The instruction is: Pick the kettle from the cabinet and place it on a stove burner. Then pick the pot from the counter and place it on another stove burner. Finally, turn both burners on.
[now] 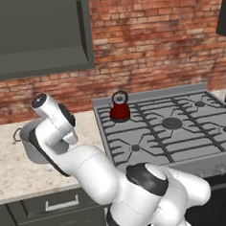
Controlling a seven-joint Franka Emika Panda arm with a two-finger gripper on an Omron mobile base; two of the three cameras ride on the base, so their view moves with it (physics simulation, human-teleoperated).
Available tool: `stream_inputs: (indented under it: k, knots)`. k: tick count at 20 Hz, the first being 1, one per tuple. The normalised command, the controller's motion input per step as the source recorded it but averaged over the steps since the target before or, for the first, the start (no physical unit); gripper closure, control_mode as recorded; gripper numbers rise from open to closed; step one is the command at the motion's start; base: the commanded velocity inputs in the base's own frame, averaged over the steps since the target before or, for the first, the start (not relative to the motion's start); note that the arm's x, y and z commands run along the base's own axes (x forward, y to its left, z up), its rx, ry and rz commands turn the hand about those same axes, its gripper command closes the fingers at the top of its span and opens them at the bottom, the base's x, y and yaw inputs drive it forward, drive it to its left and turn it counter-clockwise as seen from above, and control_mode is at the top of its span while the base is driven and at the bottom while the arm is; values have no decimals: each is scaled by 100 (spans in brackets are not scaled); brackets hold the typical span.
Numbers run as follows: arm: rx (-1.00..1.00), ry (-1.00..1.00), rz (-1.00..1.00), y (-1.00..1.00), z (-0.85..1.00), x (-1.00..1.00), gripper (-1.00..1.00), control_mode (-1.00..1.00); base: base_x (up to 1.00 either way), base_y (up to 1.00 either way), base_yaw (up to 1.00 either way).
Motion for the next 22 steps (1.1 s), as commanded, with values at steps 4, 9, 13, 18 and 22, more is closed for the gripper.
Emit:
stream_inputs:
  k: [4, 9, 13, 18, 22]
  knots:
    - [11, 0, 12, 18, -12, 24, -100, -100, 0, 0, 0]
    - [14, 0, 9, 27, -9, 22, -100, -100, 0, 0, 0]
    - [11, 0, 5, 33, -2, 17, -100, -100, 0, 0, 0]
    - [5, 3, 1, 23, -4, 13, -100, -100, 0, 0, 0]
    - [0, 13, 0, 8, -17, 15, -100, -100, 0, 0, 0]
